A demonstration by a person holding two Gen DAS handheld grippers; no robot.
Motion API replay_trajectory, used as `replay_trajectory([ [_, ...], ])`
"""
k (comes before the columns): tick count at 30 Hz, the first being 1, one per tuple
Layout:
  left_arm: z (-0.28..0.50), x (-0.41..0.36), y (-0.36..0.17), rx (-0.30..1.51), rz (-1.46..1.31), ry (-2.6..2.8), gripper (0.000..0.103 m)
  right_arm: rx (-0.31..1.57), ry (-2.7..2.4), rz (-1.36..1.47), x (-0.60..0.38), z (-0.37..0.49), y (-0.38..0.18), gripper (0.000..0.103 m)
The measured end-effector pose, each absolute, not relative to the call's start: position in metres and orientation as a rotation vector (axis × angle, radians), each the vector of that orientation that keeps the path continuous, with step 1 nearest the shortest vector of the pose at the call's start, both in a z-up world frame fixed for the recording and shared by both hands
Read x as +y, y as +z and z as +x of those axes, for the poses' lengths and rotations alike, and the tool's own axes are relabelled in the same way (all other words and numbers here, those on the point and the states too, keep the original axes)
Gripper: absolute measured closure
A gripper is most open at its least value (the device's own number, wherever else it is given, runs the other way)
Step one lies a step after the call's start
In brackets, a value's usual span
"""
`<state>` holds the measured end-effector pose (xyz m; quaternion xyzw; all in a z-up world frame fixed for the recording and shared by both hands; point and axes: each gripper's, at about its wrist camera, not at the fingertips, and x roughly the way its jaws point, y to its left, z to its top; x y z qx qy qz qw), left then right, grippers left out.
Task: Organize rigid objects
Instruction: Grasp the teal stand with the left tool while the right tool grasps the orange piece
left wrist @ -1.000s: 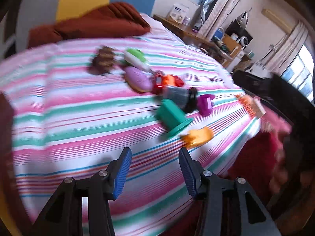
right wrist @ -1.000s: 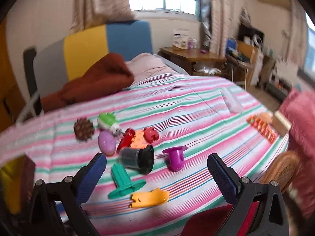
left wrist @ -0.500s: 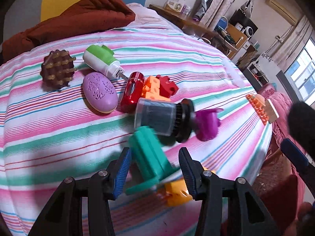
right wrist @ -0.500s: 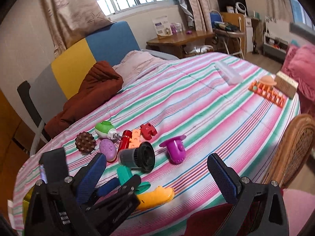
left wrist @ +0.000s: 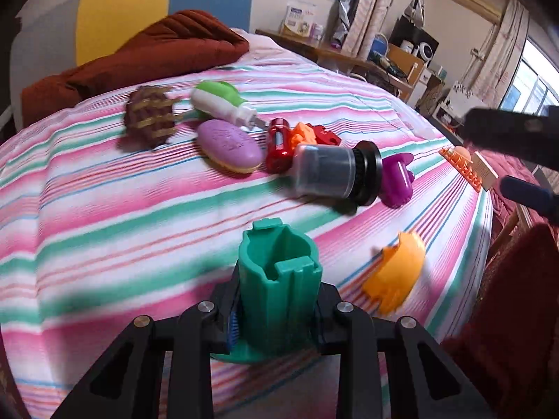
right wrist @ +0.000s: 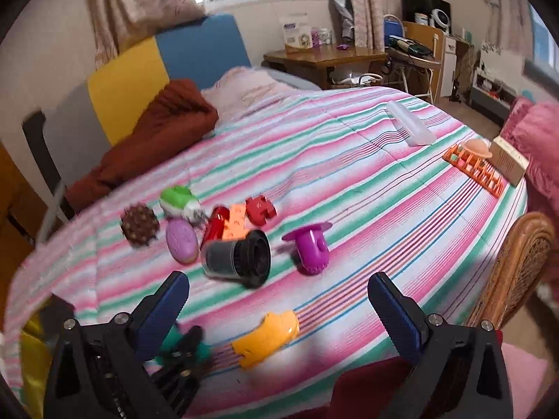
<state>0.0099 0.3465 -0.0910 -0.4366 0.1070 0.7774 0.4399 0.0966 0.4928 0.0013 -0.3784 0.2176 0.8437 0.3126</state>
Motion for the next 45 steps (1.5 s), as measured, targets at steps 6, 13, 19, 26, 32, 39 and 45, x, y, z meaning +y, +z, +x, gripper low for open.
replay_trajectory([
  [6, 0.009, 0.305, -0.090, 0.148, -1.099, 1.970, 0.073, 0.513, 2.172, -1.174, 0.477, 0.075, -0.016, 0.000],
  [13, 0.020, 0.275, -0.088, 0.153, -1.064, 2.009, 0.073, 0.500, 2.104, -1.251, 0.462, 0.058, -0.042, 0.000],
  [19, 0.028, 0.252, -0.087, 0.148, -1.039, 2.027, 0.073, 0.469, 2.066, -1.314, 0.459, 0.047, -0.068, 0.000],
  [26, 0.031, 0.244, -0.089, 0.154, -1.019, 2.031, 0.073, 0.420, 2.068, -1.345, 0.455, 0.046, -0.084, 0.022],
  [32, 0.033, 0.242, -0.090, 0.159, -1.013, 2.038, 0.073, 0.363, 2.151, -1.361, 0.437, 0.042, -0.086, 0.040],
  [39, 0.035, 0.238, -0.089, 0.156, -1.019, 2.043, 0.073, 0.301, 2.230, -1.378, 0.419, 0.038, -0.082, 0.058],
  [45, 0.036, 0.231, -0.085, 0.122, -1.034, 2.035, 0.073, 0.316, 2.259, -1.389, 0.417, 0.036, -0.082, 0.065],
])
